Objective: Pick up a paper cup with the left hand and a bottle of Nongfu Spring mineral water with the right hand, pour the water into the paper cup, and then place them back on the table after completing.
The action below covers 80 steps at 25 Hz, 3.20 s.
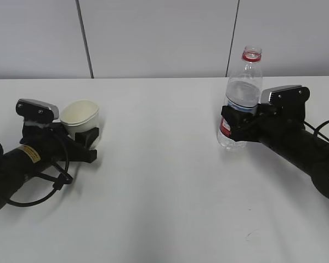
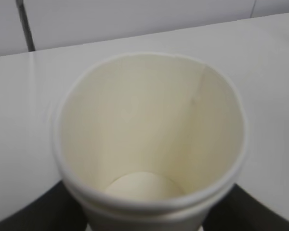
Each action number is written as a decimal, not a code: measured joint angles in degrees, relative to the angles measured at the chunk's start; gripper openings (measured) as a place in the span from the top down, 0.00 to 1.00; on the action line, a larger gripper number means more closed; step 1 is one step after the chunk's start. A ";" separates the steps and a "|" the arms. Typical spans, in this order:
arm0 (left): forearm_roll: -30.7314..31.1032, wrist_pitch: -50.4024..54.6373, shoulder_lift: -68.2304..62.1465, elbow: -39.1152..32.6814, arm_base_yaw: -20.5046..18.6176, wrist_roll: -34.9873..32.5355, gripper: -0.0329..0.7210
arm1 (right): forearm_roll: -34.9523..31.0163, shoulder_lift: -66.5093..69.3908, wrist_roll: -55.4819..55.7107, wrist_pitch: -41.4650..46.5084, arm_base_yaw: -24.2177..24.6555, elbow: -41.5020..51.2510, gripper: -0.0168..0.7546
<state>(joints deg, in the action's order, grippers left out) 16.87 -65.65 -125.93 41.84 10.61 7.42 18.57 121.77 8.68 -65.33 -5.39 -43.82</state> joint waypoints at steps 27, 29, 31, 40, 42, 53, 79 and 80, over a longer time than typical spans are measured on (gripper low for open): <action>12.53 0.15 1.30 1.83 12.66 3.74 0.43 | 4.83 -12.74 -14.69 25.07 0.00 -0.68 0.40; 12.60 0.15 1.30 2.63 13.75 4.45 0.43 | 5.83 -13.00 -14.83 26.62 0.00 -1.30 0.40; 12.65 0.15 1.30 3.21 14.82 5.19 0.43 | 7.95 -13.09 -14.87 28.50 0.00 -1.92 0.40; 13.07 0.15 1.30 5.87 16.71 6.20 0.43 | 12.73 -13.09 -15.68 31.67 -0.12 -5.41 0.40; 13.07 0.15 1.30 6.06 16.71 6.24 0.43 | 16.00 -13.09 -15.76 32.20 -0.12 -6.48 0.40; 14.01 0.24 1.30 8.61 16.74 7.35 0.43 | 25.95 -13.09 -17.89 37.36 -0.20 -12.41 0.40; 18.85 5.29 1.30 12.62 16.95 10.75 0.43 | 31.65 -13.09 -29.12 40.88 -0.20 -16.60 0.40; 18.97 5.29 1.30 12.62 16.95 10.75 0.43 | 31.65 -13.09 -29.76 40.88 -0.20 -16.60 0.40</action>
<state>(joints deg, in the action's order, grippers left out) 35.84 -60.36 -124.63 54.46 27.56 18.17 50.22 108.68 -21.08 -24.45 -5.59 -60.43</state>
